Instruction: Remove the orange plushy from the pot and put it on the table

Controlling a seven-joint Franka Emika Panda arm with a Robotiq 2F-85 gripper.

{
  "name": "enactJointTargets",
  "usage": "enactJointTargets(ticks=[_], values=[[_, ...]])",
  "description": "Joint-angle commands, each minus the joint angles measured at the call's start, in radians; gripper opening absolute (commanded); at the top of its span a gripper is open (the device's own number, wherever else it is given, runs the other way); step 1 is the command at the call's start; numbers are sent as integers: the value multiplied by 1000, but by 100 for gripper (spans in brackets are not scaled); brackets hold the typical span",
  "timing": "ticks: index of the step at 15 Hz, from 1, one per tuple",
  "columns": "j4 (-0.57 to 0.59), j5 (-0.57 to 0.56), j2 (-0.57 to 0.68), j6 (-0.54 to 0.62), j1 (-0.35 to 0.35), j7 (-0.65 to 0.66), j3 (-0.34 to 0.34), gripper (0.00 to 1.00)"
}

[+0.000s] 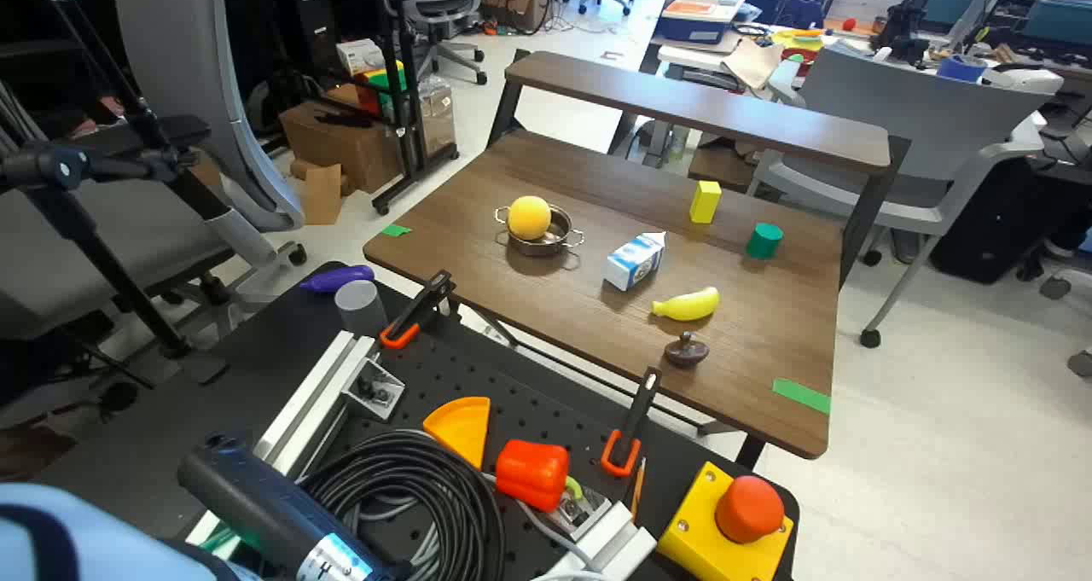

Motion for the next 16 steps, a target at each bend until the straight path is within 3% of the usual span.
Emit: enactJointTargets(ticks=[1,6,11,16], values=[[3,-5,1,-3,15,6,-11,100],[8,-3,9,-7,16,6,-9,100],[34,46,101,-14,41,16,0,100],[59,221,255,-7,66,35,-9,100]])
